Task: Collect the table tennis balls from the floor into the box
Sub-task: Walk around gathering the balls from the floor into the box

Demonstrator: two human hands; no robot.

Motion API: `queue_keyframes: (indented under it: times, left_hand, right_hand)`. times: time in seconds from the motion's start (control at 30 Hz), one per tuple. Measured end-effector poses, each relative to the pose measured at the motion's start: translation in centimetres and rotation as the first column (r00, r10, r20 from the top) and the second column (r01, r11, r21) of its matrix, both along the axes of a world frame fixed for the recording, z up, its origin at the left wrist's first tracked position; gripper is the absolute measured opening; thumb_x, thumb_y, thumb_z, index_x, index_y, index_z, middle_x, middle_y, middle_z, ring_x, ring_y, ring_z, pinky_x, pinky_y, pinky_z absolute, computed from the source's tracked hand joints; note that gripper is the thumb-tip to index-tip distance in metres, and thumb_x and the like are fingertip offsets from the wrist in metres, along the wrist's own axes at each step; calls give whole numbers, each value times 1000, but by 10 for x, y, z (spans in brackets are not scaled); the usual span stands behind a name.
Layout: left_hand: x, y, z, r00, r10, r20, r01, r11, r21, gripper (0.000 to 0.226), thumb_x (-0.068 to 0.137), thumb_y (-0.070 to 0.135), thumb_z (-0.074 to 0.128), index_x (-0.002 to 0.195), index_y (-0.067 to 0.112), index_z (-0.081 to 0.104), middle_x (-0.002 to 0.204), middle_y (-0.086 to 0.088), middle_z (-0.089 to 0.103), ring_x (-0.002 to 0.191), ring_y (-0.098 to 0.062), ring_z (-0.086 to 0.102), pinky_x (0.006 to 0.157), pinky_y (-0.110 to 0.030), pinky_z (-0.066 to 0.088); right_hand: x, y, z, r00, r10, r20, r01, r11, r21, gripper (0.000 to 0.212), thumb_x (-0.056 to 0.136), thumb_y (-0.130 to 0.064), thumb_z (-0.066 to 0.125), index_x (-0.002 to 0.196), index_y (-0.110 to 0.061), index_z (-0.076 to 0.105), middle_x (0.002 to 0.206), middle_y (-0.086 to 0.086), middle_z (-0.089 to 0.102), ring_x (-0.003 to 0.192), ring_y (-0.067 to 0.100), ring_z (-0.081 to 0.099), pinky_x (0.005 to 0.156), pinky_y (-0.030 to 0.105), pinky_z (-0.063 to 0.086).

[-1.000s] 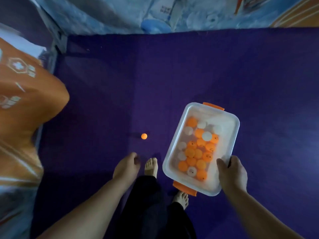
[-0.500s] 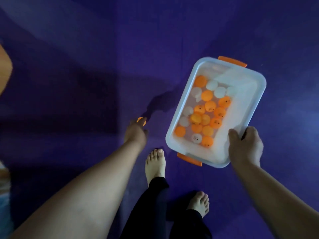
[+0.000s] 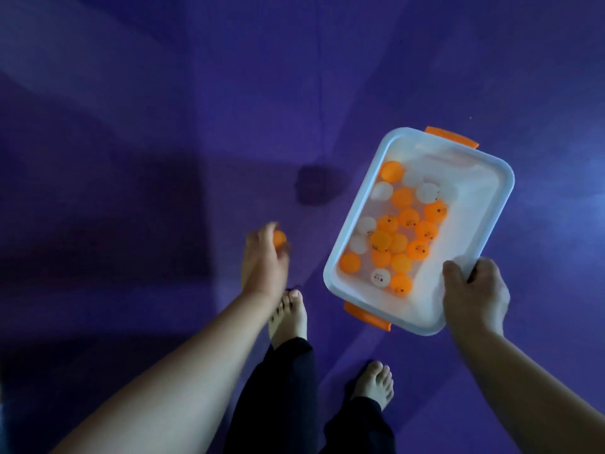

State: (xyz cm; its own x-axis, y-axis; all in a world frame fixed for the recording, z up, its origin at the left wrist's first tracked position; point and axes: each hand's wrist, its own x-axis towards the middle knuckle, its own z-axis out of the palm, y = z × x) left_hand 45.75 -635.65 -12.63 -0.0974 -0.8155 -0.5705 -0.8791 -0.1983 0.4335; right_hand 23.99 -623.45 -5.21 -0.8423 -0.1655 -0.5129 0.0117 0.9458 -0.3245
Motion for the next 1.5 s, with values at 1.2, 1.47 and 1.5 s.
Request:
queue_keyframes:
  times: [1.2,1.47,1.5]
  left_hand:
    - [-520,16,579,616,-717,-326,724,679,-123,23,90,17,51,111,22,60,111,7,54,81,-10,55,69,-27,47]
    - [-667,-1,598,554,-749,-364,779,620,-90,19,91,18,52,106,25,61,109,11,53,86,-5,55,76,-26,51]
    - [-688,-7,597,547,-753,-366,785,614,-89,19,91,18,52,107,25,61,110,11,53,87,-4,54,76,-25,50]
  right_hand:
    - [-338,90,491,896,-435,85,443,866,-234,19,85,-20,58,77,-5,50,72,9,58,63,22,53,54,36,43]
    - [-468,98,513,810,-584,51,577,781,-238,19,86,-20,59,76,-6,53,74,15,59,65,27,55,57,39,46]
    - [-486,95,513,799,-599,50,592,770,-239,19,87,-19,59,75,-5,53,73,15,59,64,26,55,56,37,45]
